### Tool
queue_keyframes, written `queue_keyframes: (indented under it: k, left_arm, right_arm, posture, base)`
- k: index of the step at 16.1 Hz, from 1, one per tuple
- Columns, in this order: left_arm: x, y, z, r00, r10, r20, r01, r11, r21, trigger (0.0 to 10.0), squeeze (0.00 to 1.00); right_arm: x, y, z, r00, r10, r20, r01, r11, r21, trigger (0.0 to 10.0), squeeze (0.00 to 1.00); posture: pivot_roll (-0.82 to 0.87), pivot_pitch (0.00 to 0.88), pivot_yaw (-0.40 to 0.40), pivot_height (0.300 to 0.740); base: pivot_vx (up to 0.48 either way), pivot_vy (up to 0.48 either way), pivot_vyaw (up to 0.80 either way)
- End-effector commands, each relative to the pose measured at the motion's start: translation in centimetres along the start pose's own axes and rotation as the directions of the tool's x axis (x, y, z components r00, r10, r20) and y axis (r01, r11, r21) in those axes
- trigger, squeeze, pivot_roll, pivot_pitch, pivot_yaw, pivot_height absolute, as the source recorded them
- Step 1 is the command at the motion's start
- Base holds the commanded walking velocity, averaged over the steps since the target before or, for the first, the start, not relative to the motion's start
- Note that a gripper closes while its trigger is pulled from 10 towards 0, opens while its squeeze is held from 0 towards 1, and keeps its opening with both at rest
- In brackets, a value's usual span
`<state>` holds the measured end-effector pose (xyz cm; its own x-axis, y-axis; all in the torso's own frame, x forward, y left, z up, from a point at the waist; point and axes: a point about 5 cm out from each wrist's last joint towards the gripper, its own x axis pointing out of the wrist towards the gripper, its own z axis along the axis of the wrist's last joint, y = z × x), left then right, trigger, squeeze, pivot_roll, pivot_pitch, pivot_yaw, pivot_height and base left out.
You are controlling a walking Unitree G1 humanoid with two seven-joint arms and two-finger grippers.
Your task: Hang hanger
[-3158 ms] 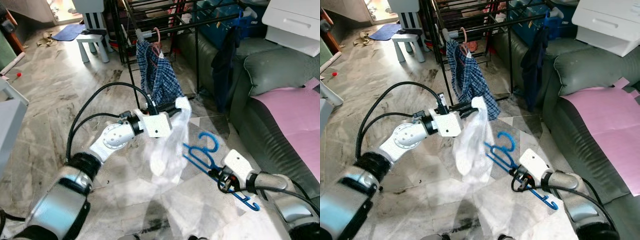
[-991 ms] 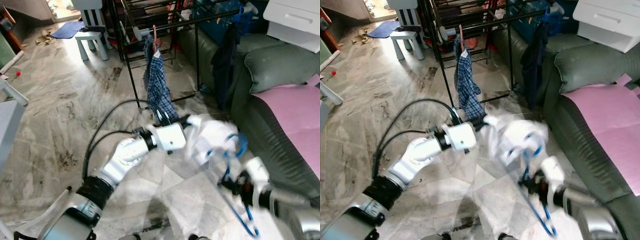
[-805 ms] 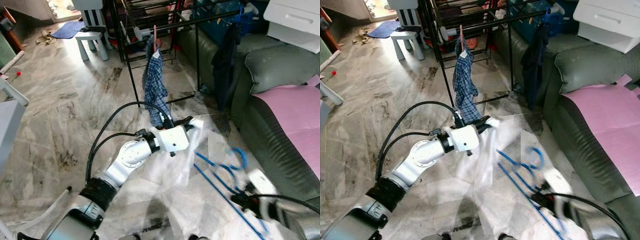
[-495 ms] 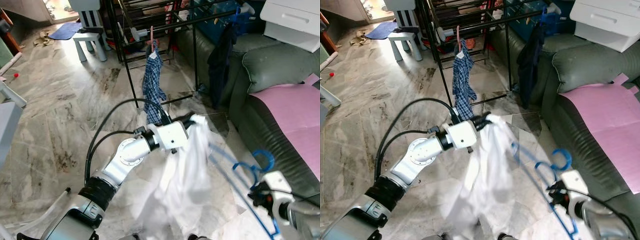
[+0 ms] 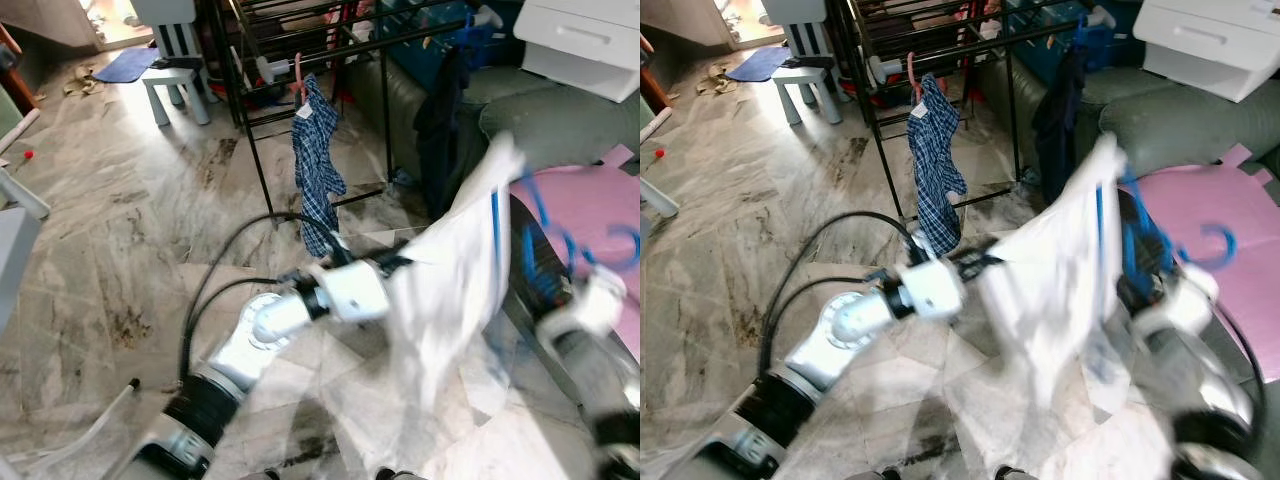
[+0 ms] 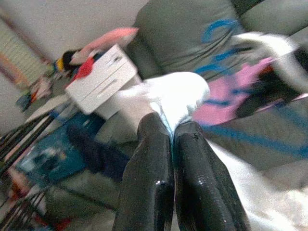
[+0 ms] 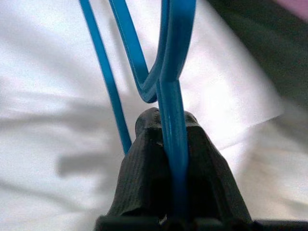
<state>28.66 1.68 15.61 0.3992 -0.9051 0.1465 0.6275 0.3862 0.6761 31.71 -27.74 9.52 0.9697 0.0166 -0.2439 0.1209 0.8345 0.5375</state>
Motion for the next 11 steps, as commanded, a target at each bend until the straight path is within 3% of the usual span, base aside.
queue_keyframes:
  k: [1,3,4,6,8,11]
  left_arm:
    - [0.1,-1.3,0.6,0.997,-0.065,0.041,0.064,0.998,0.03,10.0,0.0]
    - [0.1,-2.4,0.4,0.992,-0.12,0.025,0.119,0.992,0.046,10.0,0.0]
    - [0.1,-3.0,-0.2,0.989,-0.147,-0.007,0.148,0.987,0.07,10.0,0.0]
    - [0.0,-3.1,-0.9,0.987,-0.153,-0.046,0.157,0.982,0.106,10.0,0.0]
    - [-0.4,-3.0,-1.8,0.981,-0.168,-0.093,0.18,0.974,0.137,10.0,0.0]
    - [-1.1,-3.5,-2.4,0.97,-0.213,-0.119,0.231,0.959,0.163,10.0,0.0]
  right_arm:
    - [0.4,1.8,2.5,0.993,0.046,0.109,-0.057,0.993,0.108,10.0,0.0]
    - [1.1,4.9,3.5,0.977,0.164,0.135,-0.188,0.962,0.195,10.0,0.0]
    - [1.0,7.5,3.1,0.951,0.299,0.08,-0.308,0.94,0.149,10.0,0.0]
    - [-0.1,9.7,2.4,0.9,0.435,0.034,-0.436,0.893,0.11,10.0,0.0]
    - [-1.3,10.7,2.3,0.85,0.526,0.02,-0.525,0.843,0.119,10.0,0.0]
    - [-1.1,10.0,3.1,0.882,0.467,0.06,-0.471,0.868,0.159,10.0,0.0]
  posture:
    - [-0.08,0.118,0.062,0.74]
    - [-0.08,0.117,0.061,0.74]
    - [-0.08,0.117,0.061,0.74]
    - [-0.08,0.114,0.059,0.74]
    - [-0.09,0.112,0.063,0.74]
    - [-0.09,0.11,0.064,0.74]
  base:
    - [0.0,0.0,0.0]
    - [0.0,0.0,0.0]
    - [0.0,0.0,0.0]
    - [0.0,0.0,0.0]
    - [0.0,0.0,0.0]
    - [0.0,0.0,0.0]
